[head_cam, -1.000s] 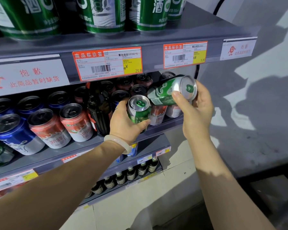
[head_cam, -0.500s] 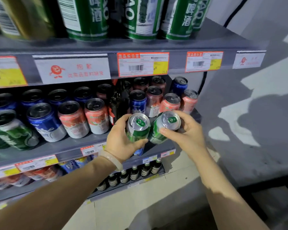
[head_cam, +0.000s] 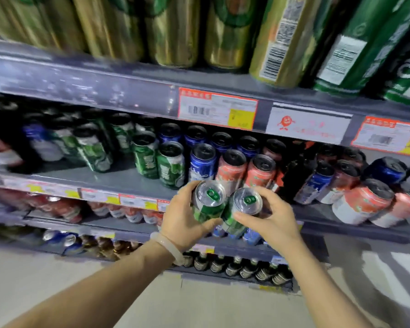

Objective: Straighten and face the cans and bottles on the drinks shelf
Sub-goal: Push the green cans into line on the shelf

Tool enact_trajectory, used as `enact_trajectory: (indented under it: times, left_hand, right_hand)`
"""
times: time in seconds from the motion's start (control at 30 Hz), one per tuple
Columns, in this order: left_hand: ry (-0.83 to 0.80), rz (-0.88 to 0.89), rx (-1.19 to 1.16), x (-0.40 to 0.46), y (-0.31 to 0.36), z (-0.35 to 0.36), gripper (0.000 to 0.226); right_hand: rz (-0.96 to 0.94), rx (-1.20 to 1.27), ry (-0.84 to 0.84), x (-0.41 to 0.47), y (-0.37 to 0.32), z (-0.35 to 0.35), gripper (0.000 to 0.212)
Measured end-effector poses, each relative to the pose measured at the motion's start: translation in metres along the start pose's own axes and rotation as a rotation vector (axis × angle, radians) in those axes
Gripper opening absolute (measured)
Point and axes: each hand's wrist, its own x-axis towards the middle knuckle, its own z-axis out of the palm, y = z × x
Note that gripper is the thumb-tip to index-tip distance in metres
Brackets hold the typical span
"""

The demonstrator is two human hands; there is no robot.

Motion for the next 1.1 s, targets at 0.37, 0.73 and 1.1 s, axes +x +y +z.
enact_trajectory:
  times: [0.37,0.73,1.1]
  left_hand:
    - [0.305,-0.195,0.043,-0.01,-0.076,-0.136,0.077]
    - [0.373,-0.245,0.08,0.039,-0.132,-0.207,0.075]
    - [0.293,-0.3,0.098,0.069,-0.165,-0.229,0.086]
  right_hand:
    - [-0.139,0.01,-0.159,0.037,-0.084,0.144,0.053]
    - [-0.058,-0.071,-0.045,0.076,-0.138,0.249,0.029]
    - [0.073,-0.252,0.082,0.084,-0.149,0.287,0.06]
